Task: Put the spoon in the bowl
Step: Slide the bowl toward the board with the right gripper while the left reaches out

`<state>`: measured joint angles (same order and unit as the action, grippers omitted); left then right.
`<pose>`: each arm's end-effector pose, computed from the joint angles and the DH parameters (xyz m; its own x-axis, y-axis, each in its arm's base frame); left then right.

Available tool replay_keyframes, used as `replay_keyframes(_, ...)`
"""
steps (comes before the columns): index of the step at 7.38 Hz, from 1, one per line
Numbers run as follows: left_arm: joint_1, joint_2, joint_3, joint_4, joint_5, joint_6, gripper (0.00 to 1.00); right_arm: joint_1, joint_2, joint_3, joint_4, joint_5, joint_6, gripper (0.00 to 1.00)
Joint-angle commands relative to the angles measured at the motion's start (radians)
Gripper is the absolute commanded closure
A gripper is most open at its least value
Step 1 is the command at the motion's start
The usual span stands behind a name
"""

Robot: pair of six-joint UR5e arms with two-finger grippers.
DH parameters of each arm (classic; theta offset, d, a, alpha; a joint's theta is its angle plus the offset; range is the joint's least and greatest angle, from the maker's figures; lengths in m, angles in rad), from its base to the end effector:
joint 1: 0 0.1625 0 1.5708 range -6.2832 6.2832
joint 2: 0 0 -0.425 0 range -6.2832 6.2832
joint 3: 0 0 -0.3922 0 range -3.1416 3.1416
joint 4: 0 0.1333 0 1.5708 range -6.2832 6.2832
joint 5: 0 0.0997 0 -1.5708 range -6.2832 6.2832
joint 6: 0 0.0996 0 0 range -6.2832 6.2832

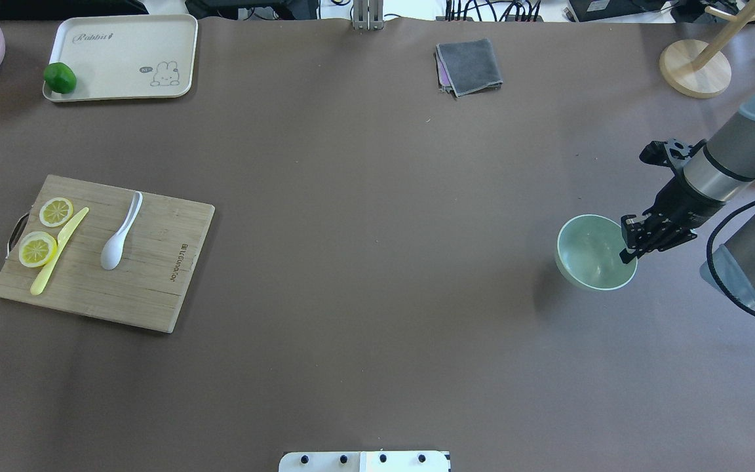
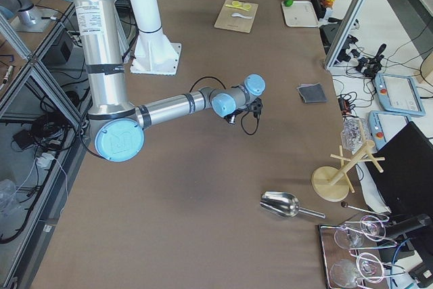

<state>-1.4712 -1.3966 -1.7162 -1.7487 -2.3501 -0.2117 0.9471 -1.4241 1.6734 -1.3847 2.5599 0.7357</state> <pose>-0.0205 -0.4317 0.6476 0.7026 -0.0360 -0.7107 0.0504 0.9987 -0.0008 -0.2839 -0.4803 0.4937 0.5334 0.0440 0.8447 0.2314 0.9530 -0.1957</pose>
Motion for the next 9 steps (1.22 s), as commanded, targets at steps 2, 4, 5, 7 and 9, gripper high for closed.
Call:
replay_keyframes(2,-0.003,0.004,0.001,0.000,-0.002,0.002,0.02,-0.008,0.173,-0.017,0.000,0.046,0.160,1.00)
replay_keyframes(4,-0.003,0.004,0.004,-0.002,-0.002,0.005,0.02,-0.022,0.276,-0.076,0.001,0.039,0.192,1.00)
replay_keyframes(5,0.000,-0.001,0.041,-0.011,-0.002,0.011,0.02,-0.033,0.360,-0.128,0.000,0.016,0.211,1.00)
replay_keyframes(7,0.000,-0.016,0.107,-0.061,-0.002,0.009,0.02,-0.097,0.512,-0.228,0.013,-0.068,0.286,1.00)
replay_keyframes(9,0.000,-0.018,0.103,-0.063,-0.003,0.008,0.02,-0.158,0.560,-0.319,0.201,-0.130,0.452,1.00)
